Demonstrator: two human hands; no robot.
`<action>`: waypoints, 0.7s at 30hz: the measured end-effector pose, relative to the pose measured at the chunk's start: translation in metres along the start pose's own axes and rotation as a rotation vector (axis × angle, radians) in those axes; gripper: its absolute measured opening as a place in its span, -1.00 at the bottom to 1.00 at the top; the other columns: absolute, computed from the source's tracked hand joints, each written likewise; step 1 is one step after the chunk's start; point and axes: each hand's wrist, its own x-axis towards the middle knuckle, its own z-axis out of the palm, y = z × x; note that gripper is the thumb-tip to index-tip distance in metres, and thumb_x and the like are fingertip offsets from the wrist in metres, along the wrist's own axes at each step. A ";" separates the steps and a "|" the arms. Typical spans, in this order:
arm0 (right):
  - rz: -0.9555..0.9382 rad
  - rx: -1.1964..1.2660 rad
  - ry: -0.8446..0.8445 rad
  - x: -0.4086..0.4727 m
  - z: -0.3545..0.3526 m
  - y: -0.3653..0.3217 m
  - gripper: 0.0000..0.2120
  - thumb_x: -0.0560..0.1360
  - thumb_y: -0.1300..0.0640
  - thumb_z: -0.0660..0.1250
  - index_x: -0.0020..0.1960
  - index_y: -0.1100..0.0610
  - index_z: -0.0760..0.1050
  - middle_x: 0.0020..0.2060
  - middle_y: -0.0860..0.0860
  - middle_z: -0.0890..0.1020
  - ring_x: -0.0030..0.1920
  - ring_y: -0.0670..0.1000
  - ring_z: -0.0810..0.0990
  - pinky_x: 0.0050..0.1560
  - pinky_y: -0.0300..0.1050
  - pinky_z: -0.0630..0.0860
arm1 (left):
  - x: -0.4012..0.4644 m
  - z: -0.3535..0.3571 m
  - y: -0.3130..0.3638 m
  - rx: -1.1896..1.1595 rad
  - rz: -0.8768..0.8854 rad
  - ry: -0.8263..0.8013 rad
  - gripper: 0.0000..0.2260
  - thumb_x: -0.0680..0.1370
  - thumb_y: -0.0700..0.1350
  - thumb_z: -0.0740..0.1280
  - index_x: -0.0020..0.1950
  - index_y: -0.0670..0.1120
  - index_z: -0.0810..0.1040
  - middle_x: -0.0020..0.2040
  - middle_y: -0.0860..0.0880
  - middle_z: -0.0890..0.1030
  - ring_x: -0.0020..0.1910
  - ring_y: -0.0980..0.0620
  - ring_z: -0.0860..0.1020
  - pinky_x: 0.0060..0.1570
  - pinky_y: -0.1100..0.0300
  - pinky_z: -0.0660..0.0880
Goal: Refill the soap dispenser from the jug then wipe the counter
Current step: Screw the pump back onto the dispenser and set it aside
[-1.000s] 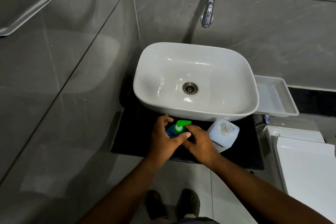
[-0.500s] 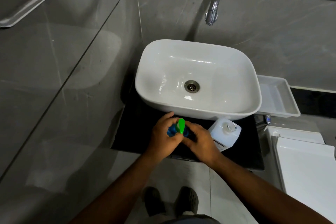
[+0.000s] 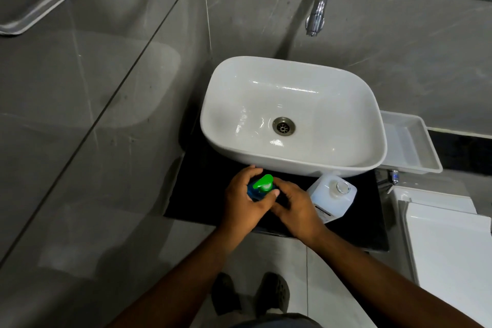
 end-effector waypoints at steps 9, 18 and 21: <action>-0.009 0.015 -0.068 0.005 -0.003 0.000 -0.58 0.42 0.17 0.46 0.26 0.11 0.50 0.00 0.05 0.60 0.03 -0.06 0.55 0.09 -0.24 0.46 | 0.007 -0.004 -0.006 -0.027 -0.015 -0.091 -0.66 0.39 -0.18 0.51 0.14 -0.16 0.62 0.05 0.04 0.59 0.00 0.47 0.49 0.01 0.61 0.34; 0.028 -0.036 -0.148 0.010 -0.009 -0.006 -0.61 0.39 0.18 0.48 0.21 0.10 0.53 0.02 0.06 0.60 0.06 -0.01 0.54 0.10 -0.28 0.44 | 0.014 -0.011 -0.007 -0.021 0.111 -0.163 -0.74 0.39 -0.19 0.50 0.05 -0.18 0.65 -0.02 -0.05 0.65 -0.04 0.08 0.61 0.03 0.31 0.53; 0.117 -0.095 -0.129 0.016 -0.023 -0.019 -0.61 0.38 0.29 0.46 0.19 0.18 0.53 0.08 0.13 0.61 0.09 0.09 0.58 0.17 -0.04 0.50 | 0.014 -0.012 -0.010 -0.008 0.121 -0.172 -0.71 0.37 -0.22 0.51 0.08 -0.17 0.64 0.00 0.00 0.62 -0.01 0.14 0.59 0.05 0.39 0.48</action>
